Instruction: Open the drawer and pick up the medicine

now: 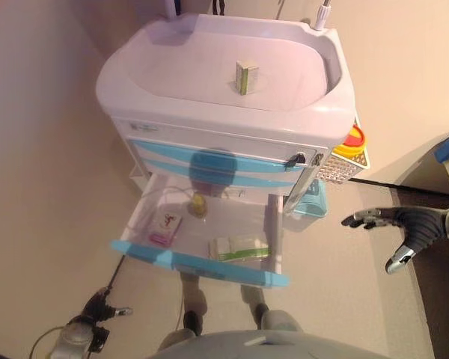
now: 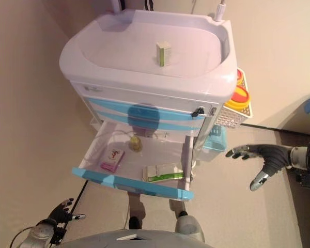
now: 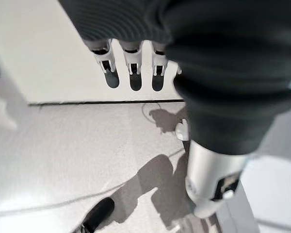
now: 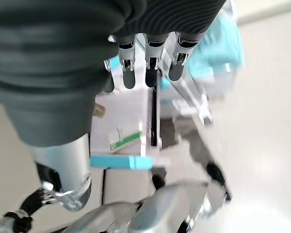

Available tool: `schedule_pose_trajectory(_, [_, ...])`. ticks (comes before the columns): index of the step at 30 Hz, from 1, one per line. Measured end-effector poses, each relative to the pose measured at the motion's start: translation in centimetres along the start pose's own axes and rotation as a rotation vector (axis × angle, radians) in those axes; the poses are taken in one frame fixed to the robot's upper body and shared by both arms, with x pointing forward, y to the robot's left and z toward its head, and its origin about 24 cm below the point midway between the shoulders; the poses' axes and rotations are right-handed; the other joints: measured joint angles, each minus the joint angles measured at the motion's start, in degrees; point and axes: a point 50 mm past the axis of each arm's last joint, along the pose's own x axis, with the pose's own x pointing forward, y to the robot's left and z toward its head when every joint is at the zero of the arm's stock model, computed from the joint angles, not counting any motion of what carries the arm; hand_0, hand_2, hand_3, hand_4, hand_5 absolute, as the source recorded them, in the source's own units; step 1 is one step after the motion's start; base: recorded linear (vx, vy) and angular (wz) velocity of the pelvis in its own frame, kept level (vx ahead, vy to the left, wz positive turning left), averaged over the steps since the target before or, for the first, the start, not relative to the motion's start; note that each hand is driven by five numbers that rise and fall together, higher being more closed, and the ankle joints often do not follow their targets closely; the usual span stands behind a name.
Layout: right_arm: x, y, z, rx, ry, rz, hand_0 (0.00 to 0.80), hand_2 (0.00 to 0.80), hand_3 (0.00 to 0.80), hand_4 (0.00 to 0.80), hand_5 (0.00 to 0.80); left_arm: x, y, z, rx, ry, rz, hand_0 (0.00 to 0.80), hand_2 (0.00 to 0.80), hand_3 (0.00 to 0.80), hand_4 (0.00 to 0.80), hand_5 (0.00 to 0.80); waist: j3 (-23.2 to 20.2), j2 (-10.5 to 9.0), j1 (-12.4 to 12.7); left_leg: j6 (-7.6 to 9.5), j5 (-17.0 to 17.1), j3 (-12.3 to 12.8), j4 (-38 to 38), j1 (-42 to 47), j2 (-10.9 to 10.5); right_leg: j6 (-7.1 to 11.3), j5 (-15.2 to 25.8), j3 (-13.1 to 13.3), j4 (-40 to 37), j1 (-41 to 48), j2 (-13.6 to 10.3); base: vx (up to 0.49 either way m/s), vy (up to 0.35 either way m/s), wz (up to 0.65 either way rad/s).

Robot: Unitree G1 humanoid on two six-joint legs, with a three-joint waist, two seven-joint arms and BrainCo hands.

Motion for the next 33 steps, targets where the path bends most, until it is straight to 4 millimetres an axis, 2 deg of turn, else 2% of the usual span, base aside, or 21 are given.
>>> schedule_pose_trajectory(3, [1.5, 0.8, -1.5, 0.072, 0.02, 0.08, 0.0, 0.0, 0.0, 0.0, 0.0, 0.5, -0.6, 1.2, 0.147, -0.033, -0.042, 0.0, 0.0, 0.0, 0.0, 0.0, 0.77, 0.51, -0.45, 0.11, 0.08, 0.55, 0.63, -1.16, -0.06, 0.0, 0.0, 0.79, 1.39, -1.99, -0.05, -0.082, 0.002, -0.14])
schedule_pose_trajectory(6, [2.6, 1.2, -2.7, 0.112, 0.056, 0.133, 0.0, 0.0, 0.0, 0.0, 0.0, 1.2, -0.8, 3.5, 0.282, -0.102, -0.067, 0.0, 0.0, 0.0, 0.0, 0.0, 3.07, 0.88, -1.03, 0.13, 0.39, 0.75, 1.56, -2.92, -0.05, 0.0, 0.01, 1.2, 3.08, -4.3, 0.02, -0.111, -0.008, -0.06])
schedule_pose_trajectory(10, [3.7, 0.6, -2.3, 0.116, 0.03, 0.131, 0.0, 0.0, 0.0, 0.0, 0.0, 2.2, -0.5, 7.3, 0.373, -0.196, -0.073, 0.0, 0.0, 0.0, 0.0, 0.0, 7.74, 0.55, -1.88, -0.23, 0.09, 1.77, 3.64, -5.14, 0.16, -0.17, 0.11, 1.92, 5.61, -7.47, 0.16, -0.111, -0.018, -0.13])
schedule_pose_trajectory(16, [4.6, 0.3, -1.3, 0.082, -0.005, 0.136, 0.0, 0.0, 0.0, 0.0, 0.0, 3.2, 0.4, 9.6, 0.519, -0.197, -0.062, 0.0, 0.0, 0.0, 0.0, 0.0, 12.07, -1.57, -3.67, -0.46, -1.06, 3.24, 6.89, -7.52, 0.9, -0.53, 0.5, 4.13, 7.25, -10.53, 1.02, -0.102, -0.064, -0.19])
schedule_pose_trajectory(19, [5.3, 0.6, -1.0, 0.073, -0.013, 0.157, 0.0, 0.0, 0.0, 0.0, 0.0, 3.5, 2.0, 11.5, 0.666, -0.217, -0.021, 0.0, 0.0, 0.0, 0.0, 0.0, 14.72, -3.24, -4.56, -0.57, -2.51, 3.31, 10.67, -9.86, 1.86, -0.87, 1.13, 4.63, 7.21, -11.28, 2.01, -0.074, -0.083, -0.16])
schedule_pose_trajectory(21, [5.5, 0.6, -1.2, 0.079, -0.002, 0.154, 0.0, 0.0, 0.0, 0.0, 0.0, 3.7, 2.6, 12.2, 0.756, -0.21, -0.009, 0.0, 0.0, 0.0, 0.0, 0.0, 15.17, -3.69, -5.17, -0.8, -3.48, 3.29, 12.78, -11.26, 2.61, -1.04, 1.24, 4.74, 7.33, -11.96, 2.57, -0.038, -0.073, -0.11])
schedule_pose_trajectory(24, [5.8, 0.4, -2.8, 0.112, 0.076, 0.134, 0.0, 0.0, 0.0, 0.0, 0.0, 3.8, 3.6, 13.1, 0.876, -0.198, 0.014, 0.0, 0.0, 0.0, 0.0, 0.0, 16.4, -4.01, -5.39, -1.16, -4.89, 3.19, 15.12, -11.95, 3.48, -1.51, 1.55, 5.17, 7.33, -11.89, 3.36, -0.019, -0.061, -0.13])
schedule_pose_trajectory(28, [5.9, 0.4, -5.4, 0.179, 0.189, 0.124, 0.0, 0.0, 0.0, 0.0, 0.0, 3.6, 5.5, 15.1, 0.926, -0.208, 0.062, 0.0, 0.0, 0.0, 0.0, 0.0, 17.71, -4.11, -5.45, -1.15, -5.28, 3.14, 15.76, -11.99, 3.51, -1.5, 1.55, 5.39, 7.59, -11.83, 3.38, -0.008, -0.021, -0.03])
schedule_pose_trajectory(33, [7.5, 1.9, -6.2, 0.235, 0.187, 0.175, 0.0, 0.0, 0.0, 0.0, 0.0, 2.9, 9.6, 18.6, 0.957, -0.22, 0.186, 0.0, 0.0, 0.0, 0.0, 0.0, 19.01, -4.14, -5.87, -0.83, -6.04, 2.93, 18.19, -13.85, 3.53, -1.51, 1.53, 5.48, 8.94, -13.11, 3.13, 0.0, 0.0, 0.0])
